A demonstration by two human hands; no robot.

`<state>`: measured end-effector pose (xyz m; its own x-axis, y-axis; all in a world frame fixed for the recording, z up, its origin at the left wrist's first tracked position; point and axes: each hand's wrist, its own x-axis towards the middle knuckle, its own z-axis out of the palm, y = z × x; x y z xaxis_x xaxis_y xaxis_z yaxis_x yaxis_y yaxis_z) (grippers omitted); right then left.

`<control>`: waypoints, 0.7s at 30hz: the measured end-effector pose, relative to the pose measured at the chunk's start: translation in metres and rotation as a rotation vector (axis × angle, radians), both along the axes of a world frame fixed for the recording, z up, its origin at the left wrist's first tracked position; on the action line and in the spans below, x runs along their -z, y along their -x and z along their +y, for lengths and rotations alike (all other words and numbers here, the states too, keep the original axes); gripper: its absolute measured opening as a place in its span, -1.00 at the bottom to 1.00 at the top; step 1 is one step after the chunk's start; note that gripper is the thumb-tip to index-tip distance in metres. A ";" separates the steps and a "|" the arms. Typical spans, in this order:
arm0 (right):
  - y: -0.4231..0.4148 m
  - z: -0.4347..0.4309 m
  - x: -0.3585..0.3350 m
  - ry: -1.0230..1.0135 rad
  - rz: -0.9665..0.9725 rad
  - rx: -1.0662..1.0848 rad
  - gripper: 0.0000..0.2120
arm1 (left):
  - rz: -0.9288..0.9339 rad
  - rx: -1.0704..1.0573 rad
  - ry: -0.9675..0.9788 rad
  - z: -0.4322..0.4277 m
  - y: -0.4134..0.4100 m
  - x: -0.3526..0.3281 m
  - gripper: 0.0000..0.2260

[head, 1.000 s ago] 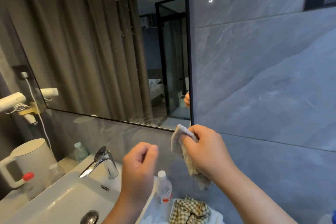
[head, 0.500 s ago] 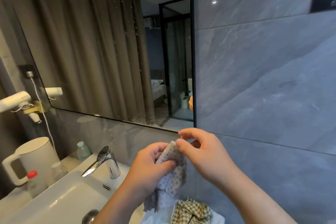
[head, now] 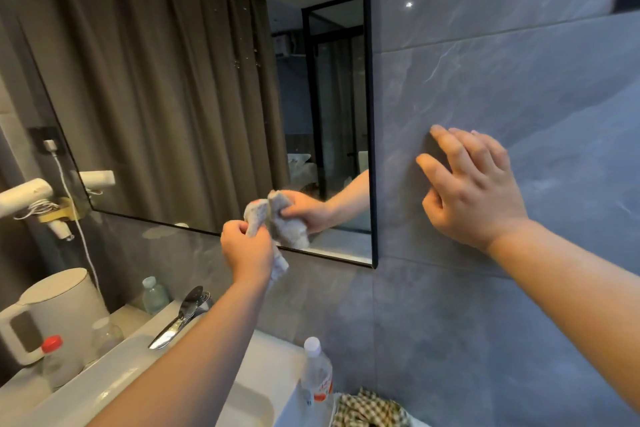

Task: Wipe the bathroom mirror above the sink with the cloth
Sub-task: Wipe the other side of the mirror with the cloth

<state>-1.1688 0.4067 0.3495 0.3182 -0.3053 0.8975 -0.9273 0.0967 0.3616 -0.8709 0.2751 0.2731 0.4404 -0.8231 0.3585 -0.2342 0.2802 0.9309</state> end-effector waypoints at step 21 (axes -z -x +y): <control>0.001 -0.007 0.005 0.105 0.105 0.097 -0.59 | -0.465 -0.025 0.287 -0.012 0.009 0.042 -0.83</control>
<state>-1.1698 0.3997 0.3446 0.3851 -0.2452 0.8897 -0.8695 0.2266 0.4388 -0.8801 0.2634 0.2308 0.1999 -0.6551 0.7286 -0.6131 0.4965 0.6146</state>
